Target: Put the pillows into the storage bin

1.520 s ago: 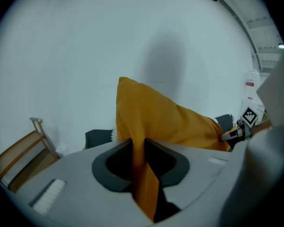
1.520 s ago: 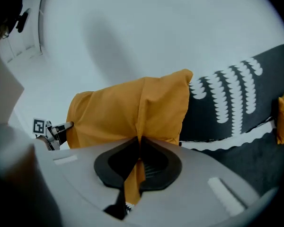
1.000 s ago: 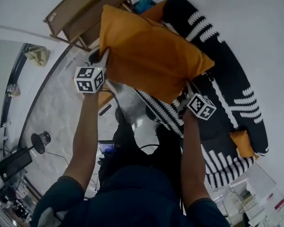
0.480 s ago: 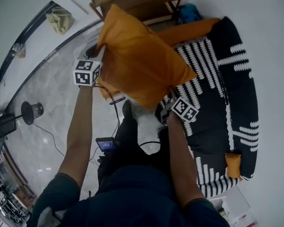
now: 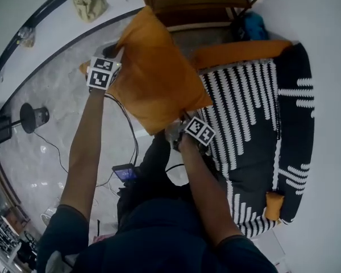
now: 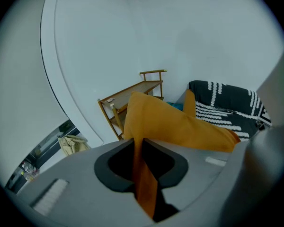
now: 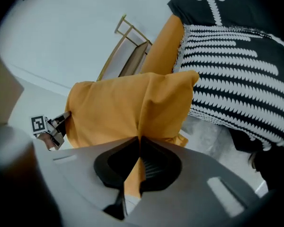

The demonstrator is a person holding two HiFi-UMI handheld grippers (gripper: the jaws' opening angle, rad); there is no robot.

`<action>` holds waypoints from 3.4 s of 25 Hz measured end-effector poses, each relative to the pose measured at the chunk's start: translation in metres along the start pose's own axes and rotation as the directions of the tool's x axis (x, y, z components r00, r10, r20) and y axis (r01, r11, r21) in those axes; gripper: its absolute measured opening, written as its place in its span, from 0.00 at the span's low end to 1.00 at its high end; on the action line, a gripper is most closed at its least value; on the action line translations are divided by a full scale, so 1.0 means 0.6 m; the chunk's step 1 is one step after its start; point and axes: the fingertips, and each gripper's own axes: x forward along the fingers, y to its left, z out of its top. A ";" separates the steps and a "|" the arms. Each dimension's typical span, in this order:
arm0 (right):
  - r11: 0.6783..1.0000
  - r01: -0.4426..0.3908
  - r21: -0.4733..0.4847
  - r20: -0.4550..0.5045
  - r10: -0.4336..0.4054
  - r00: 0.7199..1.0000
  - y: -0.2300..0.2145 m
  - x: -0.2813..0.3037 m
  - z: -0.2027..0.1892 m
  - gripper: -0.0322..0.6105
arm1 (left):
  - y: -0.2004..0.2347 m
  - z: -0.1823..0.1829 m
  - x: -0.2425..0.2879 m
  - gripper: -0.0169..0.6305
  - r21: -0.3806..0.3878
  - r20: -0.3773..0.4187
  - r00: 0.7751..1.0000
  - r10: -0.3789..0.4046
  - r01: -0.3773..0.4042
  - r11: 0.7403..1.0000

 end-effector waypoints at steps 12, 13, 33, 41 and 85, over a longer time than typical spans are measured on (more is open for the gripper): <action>0.990 0.097 0.107 -0.193 -0.075 0.978 0.035 0.137 -0.191 0.07 | 0.066 -0.114 0.098 0.09 0.167 -0.174 0.980 -0.096 0.126 0.978; 0.988 0.104 0.116 -0.203 -0.079 0.976 0.037 0.145 -0.201 0.07 | 0.068 -0.120 0.105 0.09 0.178 -0.188 0.977 -0.099 0.133 0.975; 0.991 0.131 0.011 -0.499 -0.108 0.860 -0.004 0.202 -0.245 0.36 | 0.047 -0.177 0.138 0.20 0.180 -0.261 0.963 -0.075 0.124 0.976; 0.999 0.012 0.035 -0.336 0.001 0.942 0.035 0.149 -0.132 0.36 | -0.035 -0.043 0.116 0.20 0.191 -0.137 0.984 -0.117 0.142 0.971; 0.902 -0.078 0.425 0.877 -0.389 0.281 -0.840 -1.285 0.202 0.13 | -1.767 0.625 -0.286 0.18 0.875 -0.154 0.319 -0.935 0.483 0.021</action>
